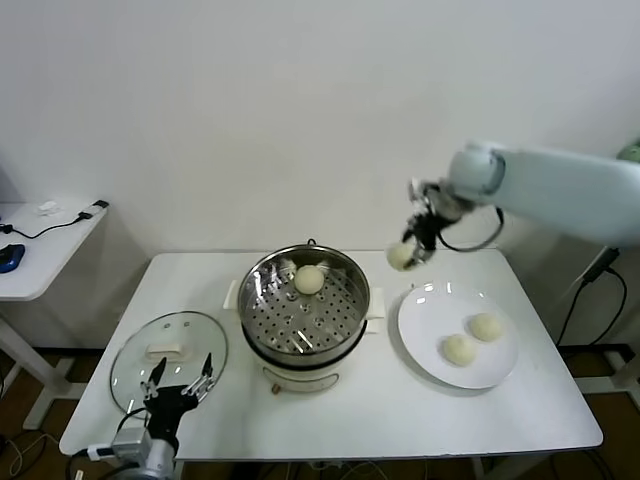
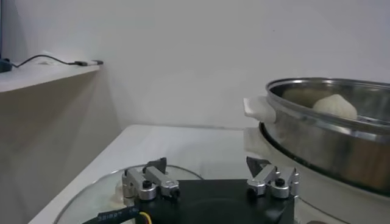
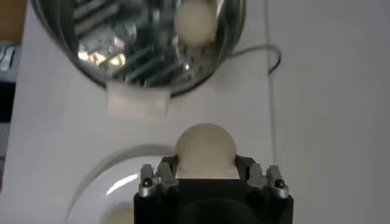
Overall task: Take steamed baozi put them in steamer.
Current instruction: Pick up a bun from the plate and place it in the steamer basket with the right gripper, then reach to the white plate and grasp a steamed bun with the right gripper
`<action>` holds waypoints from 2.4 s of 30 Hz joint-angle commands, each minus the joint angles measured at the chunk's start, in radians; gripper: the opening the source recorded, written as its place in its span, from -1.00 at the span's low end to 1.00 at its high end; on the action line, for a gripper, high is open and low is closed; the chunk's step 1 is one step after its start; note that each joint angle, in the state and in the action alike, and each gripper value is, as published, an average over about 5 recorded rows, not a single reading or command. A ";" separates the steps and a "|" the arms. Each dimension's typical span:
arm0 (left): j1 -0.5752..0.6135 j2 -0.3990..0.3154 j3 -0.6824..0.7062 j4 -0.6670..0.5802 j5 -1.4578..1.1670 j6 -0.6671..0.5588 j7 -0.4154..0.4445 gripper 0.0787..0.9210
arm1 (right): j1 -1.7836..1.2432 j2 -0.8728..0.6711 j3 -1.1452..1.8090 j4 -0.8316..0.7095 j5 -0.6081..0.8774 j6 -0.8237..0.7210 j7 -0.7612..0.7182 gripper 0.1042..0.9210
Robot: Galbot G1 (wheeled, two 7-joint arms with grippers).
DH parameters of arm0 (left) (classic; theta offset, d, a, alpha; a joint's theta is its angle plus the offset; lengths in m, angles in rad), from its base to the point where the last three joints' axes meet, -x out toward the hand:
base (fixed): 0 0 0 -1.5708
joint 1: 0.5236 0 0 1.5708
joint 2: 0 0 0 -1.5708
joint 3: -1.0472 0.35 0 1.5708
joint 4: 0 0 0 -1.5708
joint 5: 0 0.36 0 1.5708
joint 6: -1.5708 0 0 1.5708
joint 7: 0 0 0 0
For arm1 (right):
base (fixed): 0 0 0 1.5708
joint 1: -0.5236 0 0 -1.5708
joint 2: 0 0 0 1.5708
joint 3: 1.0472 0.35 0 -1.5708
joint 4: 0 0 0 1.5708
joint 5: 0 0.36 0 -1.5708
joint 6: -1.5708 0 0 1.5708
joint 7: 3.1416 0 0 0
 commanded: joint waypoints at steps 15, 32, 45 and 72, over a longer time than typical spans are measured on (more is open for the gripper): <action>0.009 0.001 0.000 -0.013 -0.001 0.001 -0.002 0.77 | -0.235 0.448 0.007 -0.102 0.172 -0.183 0.263 0.31; -0.001 -0.003 0.010 -0.001 0.002 0.005 -0.001 0.77 | -0.332 0.476 0.038 -0.233 0.098 -0.142 0.218 0.64; -0.011 0.005 0.003 0.002 -0.002 0.010 0.000 0.77 | -0.075 0.118 0.053 -0.031 -0.013 0.042 -0.020 0.76; -0.010 0.008 -0.015 0.001 -0.009 0.009 -0.002 0.77 | -0.437 -0.457 -0.001 0.021 -0.502 0.077 -0.033 0.76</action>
